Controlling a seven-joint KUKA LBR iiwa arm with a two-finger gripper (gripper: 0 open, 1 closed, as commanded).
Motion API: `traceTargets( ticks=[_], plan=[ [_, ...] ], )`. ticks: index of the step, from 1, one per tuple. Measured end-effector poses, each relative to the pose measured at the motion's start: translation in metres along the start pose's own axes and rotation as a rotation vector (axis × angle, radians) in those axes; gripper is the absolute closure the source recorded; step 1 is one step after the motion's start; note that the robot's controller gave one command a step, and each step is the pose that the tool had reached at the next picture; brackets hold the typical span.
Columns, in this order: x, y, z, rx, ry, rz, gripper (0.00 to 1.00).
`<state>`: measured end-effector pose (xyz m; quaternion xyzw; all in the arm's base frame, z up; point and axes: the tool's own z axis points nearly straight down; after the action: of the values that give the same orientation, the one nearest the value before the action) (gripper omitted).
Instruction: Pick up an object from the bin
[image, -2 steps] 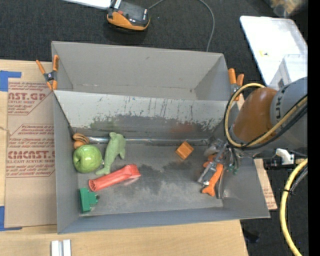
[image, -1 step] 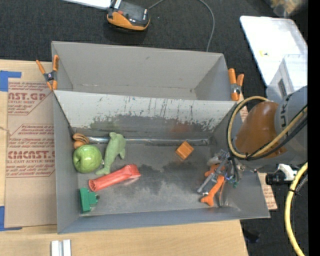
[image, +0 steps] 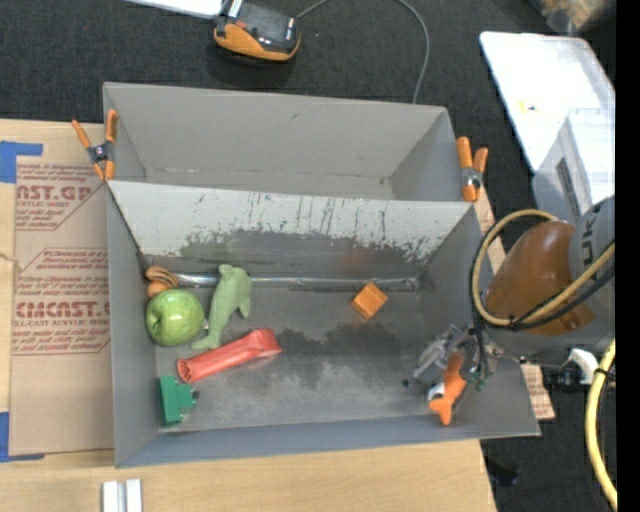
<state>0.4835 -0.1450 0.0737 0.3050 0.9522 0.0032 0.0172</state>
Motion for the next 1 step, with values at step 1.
traceTargets(
  ticks=[1],
  plan=[
    [0.0000,0.0000,0.0000,0.000,0.000,0.000,1.00]
  ],
)
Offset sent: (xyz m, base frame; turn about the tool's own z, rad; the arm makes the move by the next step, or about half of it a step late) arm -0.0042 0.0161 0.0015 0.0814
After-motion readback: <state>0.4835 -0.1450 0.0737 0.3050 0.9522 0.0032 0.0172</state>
